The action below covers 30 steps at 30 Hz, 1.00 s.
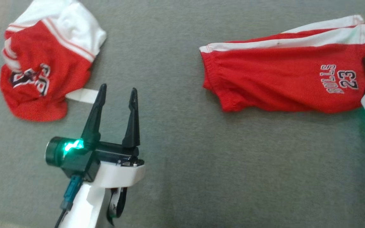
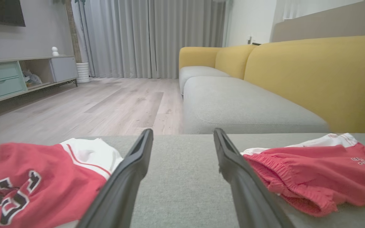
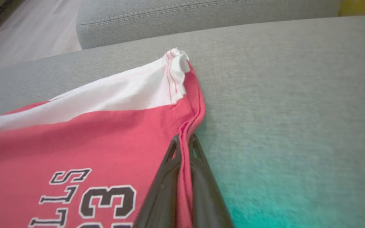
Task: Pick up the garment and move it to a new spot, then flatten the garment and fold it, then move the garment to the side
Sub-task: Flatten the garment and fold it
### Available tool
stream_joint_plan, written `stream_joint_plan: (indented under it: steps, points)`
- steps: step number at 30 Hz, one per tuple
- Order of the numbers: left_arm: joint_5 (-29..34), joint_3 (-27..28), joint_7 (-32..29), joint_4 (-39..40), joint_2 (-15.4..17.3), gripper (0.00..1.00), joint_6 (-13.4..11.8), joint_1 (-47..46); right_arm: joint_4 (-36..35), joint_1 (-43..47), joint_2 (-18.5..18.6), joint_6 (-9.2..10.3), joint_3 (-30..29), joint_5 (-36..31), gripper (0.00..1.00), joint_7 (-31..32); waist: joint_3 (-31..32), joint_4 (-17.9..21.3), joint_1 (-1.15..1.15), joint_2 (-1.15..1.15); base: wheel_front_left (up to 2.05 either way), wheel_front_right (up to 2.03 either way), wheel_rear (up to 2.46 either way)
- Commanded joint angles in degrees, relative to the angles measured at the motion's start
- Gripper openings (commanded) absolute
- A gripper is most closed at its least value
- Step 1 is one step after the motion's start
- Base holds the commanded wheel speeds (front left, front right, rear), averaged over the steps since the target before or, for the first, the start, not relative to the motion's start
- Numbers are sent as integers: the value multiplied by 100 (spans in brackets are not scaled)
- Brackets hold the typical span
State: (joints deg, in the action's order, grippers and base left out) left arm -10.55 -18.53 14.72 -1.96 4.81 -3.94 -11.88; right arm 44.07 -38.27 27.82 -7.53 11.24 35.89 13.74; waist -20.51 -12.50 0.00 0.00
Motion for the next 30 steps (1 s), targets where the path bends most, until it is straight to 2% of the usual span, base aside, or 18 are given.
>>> stream_joint_plan:
  steps: [1,5,9,12,17,23,27,30]
  points:
    - [81,272,28,207,41,100,47,37,-186,191,157,4,62,39,0,-85,140,352,0,0,0,0,0]
    - [197,391,28,231,47,100,178,71,-312,341,452,4,-2,-38,0,-212,161,732,0,0,0,0,0]
    - [272,457,28,248,24,100,296,2,-482,420,825,4,-62,-461,0,-323,71,972,0,0,0,0,0]
    - [315,484,28,217,7,100,377,-40,-725,363,813,4,-202,-565,0,-396,23,1084,0,0,0,0,0]
    - [356,516,28,109,-25,100,476,-27,-1516,293,642,4,-260,-729,0,-420,78,1178,0,0,0,0,0]
    - [347,509,28,-38,-77,100,573,35,-2939,592,261,4,-84,-750,0,-114,311,1105,0,0,0,0,0]
    - [315,496,28,-98,-115,100,602,91,-3775,819,-153,4,251,-843,0,260,431,987,0,0,0,0,0]
    - [269,473,28,-114,-143,100,605,115,-4087,1023,-541,4,595,-968,0,485,476,871,0,0,0,0,0]
